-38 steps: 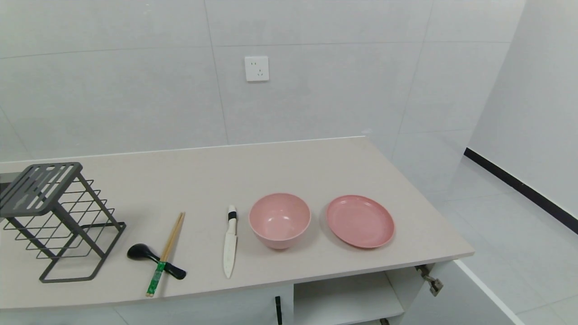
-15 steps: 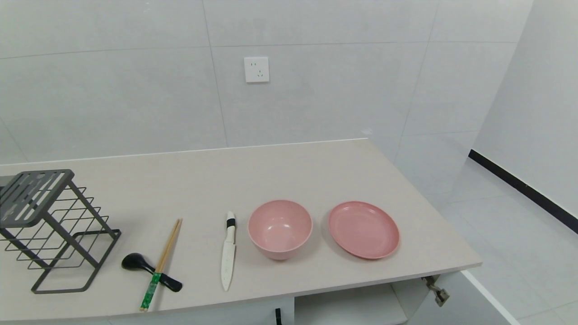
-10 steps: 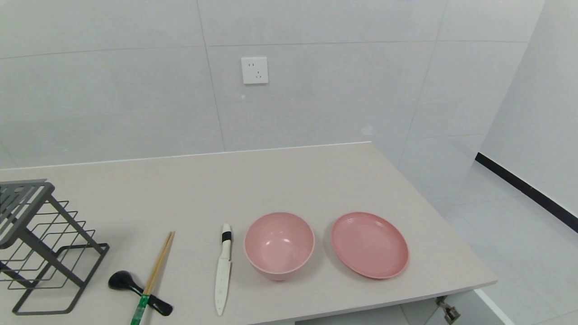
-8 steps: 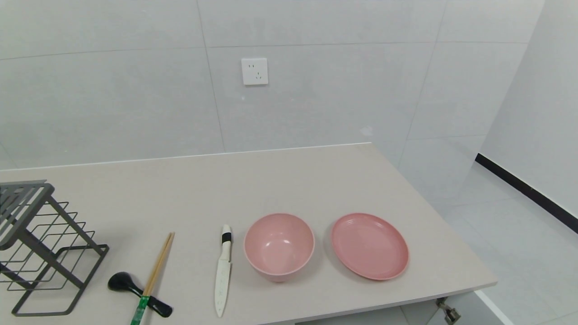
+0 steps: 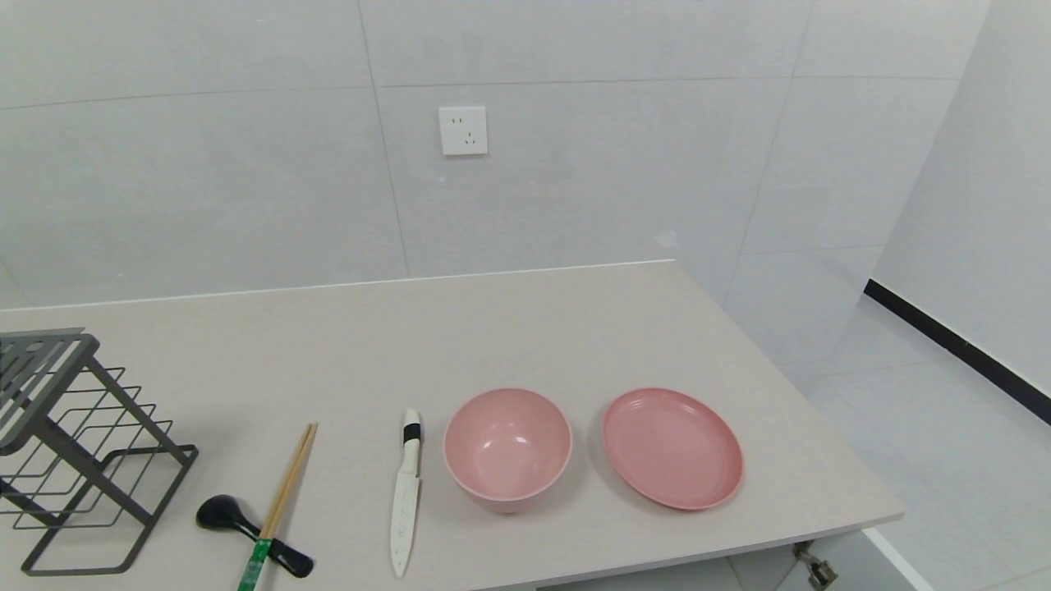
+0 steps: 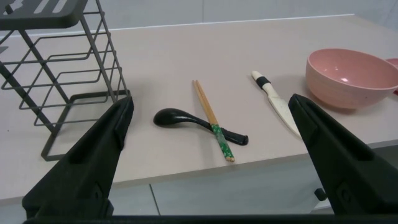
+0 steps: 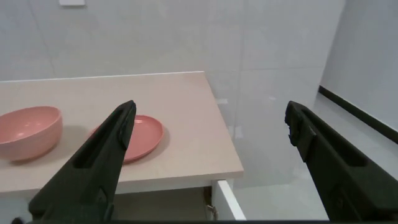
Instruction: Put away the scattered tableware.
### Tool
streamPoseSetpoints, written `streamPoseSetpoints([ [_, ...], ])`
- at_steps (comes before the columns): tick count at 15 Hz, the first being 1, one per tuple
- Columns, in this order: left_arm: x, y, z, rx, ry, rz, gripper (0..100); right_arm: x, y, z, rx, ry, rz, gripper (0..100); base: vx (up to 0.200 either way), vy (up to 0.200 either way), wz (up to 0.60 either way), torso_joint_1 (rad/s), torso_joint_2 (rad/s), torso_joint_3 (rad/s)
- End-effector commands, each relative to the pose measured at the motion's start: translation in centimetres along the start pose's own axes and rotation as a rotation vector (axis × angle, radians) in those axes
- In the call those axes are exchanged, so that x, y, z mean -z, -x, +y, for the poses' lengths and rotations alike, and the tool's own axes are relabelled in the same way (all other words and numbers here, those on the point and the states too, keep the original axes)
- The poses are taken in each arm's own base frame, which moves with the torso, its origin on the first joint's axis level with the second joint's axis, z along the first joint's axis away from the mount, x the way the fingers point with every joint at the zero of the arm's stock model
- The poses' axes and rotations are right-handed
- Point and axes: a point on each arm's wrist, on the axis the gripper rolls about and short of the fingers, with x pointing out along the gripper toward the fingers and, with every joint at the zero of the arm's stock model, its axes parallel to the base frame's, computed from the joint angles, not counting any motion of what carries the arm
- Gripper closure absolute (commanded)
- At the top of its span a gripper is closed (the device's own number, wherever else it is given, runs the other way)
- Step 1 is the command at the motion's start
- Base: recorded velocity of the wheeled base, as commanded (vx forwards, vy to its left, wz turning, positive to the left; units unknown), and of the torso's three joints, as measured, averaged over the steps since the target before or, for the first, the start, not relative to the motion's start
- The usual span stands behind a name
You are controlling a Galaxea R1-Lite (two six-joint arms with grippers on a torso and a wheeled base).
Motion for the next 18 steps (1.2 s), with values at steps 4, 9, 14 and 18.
streamPoseSetpoints([
  [4, 0.0, 0.0, 0.0, 0.0, -0.001, 0.0, 0, -3.1, -2.2, -0.2, -0.236, -0.035, 0.209, 0, 0.0, 0.0, 0.0, 0.0, 0.0, 0.0],
  [9, 0.0, 0.0, 0.0, 0.0, -0.001, 0.003, 0, -3.7, -5.6, 0.4, -0.34, -0.146, 0.424, 0, 0.0, 0.0, 0.0, 0.0, 0.0, 0.0],
  [14, 0.0, 0.0, 0.0, 0.0, -0.003, 0.001, 0, -4.6, -9.1, 1.2, -0.348, -0.189, 0.565, 0, 0.0, 0.0, 0.0, 0.0, 0.0, 0.0],
  [18, 0.0, 0.0, 0.0, -0.002, -0.006, 0.003, 0, -4.1, -12.1, 1.8, -0.34, -0.186, 0.644, 0, 0.0, 0.0, 0.0, 0.0, 0.0, 0.0],
])
